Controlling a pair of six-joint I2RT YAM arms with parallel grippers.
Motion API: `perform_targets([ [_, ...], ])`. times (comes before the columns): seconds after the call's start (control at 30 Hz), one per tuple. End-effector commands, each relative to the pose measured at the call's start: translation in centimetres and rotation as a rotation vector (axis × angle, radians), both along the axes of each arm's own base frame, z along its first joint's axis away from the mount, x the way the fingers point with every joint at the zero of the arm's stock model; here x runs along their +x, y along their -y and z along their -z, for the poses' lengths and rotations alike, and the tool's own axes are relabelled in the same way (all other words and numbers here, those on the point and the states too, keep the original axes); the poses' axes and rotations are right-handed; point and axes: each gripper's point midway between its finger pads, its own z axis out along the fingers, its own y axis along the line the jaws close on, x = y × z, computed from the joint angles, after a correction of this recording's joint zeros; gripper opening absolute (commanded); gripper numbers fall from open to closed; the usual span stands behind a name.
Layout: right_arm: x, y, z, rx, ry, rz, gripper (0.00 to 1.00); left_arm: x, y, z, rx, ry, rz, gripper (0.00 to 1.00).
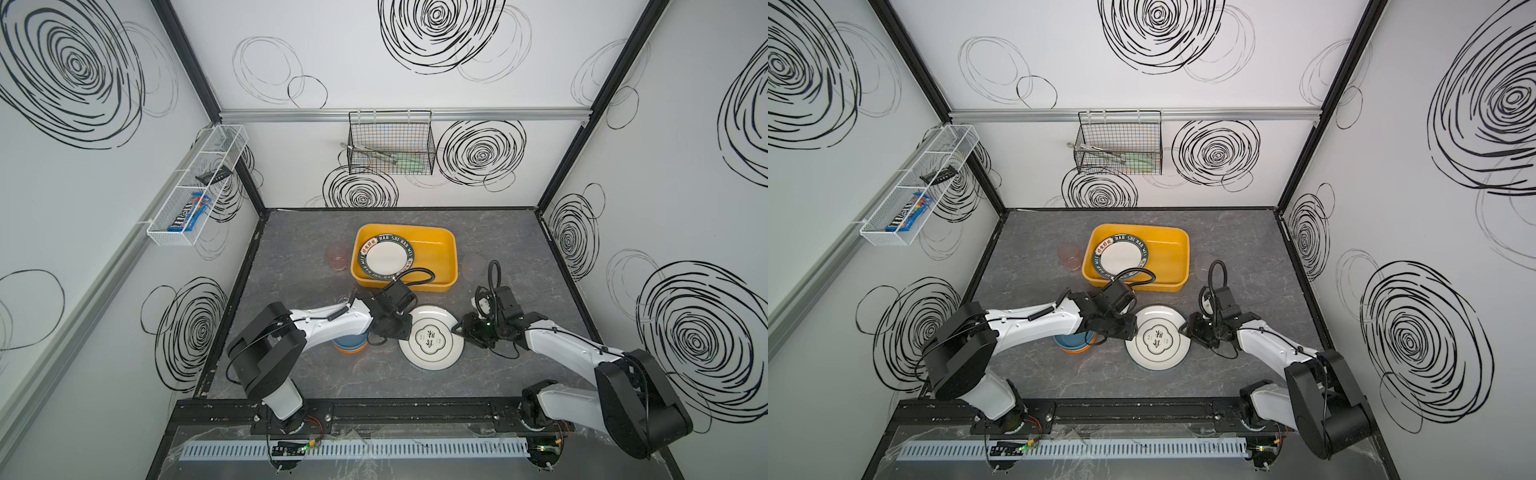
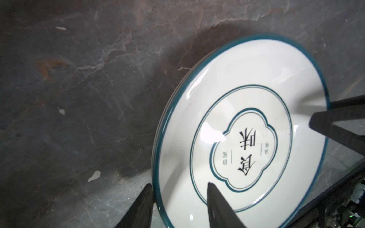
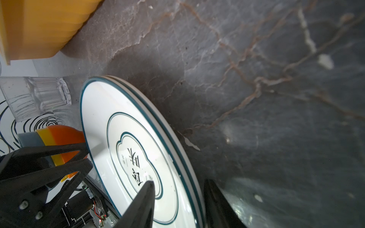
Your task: Place the mixed dishes into the plastic bin
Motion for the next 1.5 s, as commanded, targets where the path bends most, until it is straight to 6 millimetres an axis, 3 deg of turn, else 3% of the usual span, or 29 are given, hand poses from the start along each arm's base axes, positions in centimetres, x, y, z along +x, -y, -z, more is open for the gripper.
perform_targets([
  [0.0,-0.1,-0.5,-0.1,0.023,0.007,-0.009,0.45,0.1,0.3,-0.1,-0.002,0.013,0.005,0.47],
  [0.93,0.1,-1.1,-0.1,0.051,0.01,-0.024,0.46,-0.2,1.7,0.6,0.005,-0.013,0.06,0.4],
  [1.47,0.0,-1.3,-0.3,0.066,0.017,-0.023,0.47,0.2,0.9,-1.0,0.023,0.046,0.021,0.44],
])
